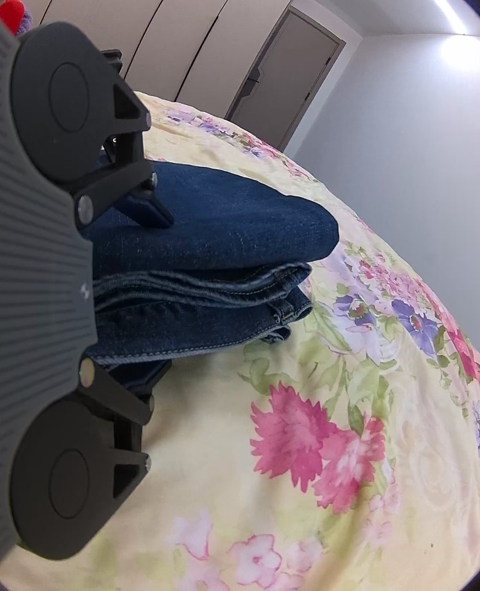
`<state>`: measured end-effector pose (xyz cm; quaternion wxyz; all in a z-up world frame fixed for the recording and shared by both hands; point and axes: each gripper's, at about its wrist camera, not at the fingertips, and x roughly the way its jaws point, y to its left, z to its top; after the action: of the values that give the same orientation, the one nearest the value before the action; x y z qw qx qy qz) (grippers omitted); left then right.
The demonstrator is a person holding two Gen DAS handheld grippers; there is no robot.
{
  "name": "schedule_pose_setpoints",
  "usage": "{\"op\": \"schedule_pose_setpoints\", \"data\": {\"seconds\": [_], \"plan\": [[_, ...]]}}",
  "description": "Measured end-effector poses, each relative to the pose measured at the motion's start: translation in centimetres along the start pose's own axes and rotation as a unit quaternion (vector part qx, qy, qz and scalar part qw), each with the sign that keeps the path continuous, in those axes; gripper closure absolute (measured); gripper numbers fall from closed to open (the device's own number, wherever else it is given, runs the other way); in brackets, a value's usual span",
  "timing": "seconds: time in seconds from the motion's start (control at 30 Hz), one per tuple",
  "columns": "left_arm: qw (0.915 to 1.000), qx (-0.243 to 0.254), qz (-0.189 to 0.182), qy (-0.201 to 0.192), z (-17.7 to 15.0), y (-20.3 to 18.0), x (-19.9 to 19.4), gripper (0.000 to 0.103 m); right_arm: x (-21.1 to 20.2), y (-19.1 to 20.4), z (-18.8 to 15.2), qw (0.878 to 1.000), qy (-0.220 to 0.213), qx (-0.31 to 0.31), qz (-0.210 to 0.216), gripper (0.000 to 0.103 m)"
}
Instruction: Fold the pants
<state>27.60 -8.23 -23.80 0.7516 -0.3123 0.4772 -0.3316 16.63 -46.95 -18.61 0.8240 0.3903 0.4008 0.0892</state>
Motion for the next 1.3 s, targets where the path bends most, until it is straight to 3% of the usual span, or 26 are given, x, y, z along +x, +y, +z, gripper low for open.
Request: {"op": "schedule_pose_setpoints", "data": {"seconds": [0.1, 0.17, 0.27, 0.47, 0.73, 1.07, 1.3], "plan": [[0.9999, 0.016, 0.007, 0.002, 0.0, -1.4, 0.4, 0.041, 0.0, 0.2, -0.1, 1.000, 0.008, -0.008, 0.004, 0.030], [0.9988, 0.041, 0.028, -0.001, 0.1, -2.4, 0.8, 0.046, 0.3, 0.8, -0.2, 1.000, 0.013, -0.025, 0.006, 0.054], [0.9993, 0.026, 0.025, -0.008, 0.0, -2.0, 0.6, 0.056, 0.7, 1.3, -0.2, 1.000, 0.010, -0.023, -0.001, 0.061], [0.9995, 0.022, 0.007, -0.023, 0.1, -2.1, -0.7, 0.067, 0.5, 1.8, -0.3, 1.000, -0.002, -0.014, -0.006, 0.065], [0.9977, 0.038, 0.019, -0.053, 2.1, -1.4, -6.2, 0.069, 1.2, 5.2, -0.5, 1.000, -0.006, -0.029, 0.009, 0.070], [0.9905, 0.034, 0.090, -0.099, 5.0, 4.5, -14.5, 0.069, 11.3, 13.3, -2.2, 0.996, 0.031, -0.052, 0.061, 0.071], [0.9916, 0.022, 0.095, -0.085, 4.6, 8.3, -13.5, 0.064, 16.0, 14.3, -3.8, 0.996, 0.034, -0.060, 0.047, 0.071]]}}
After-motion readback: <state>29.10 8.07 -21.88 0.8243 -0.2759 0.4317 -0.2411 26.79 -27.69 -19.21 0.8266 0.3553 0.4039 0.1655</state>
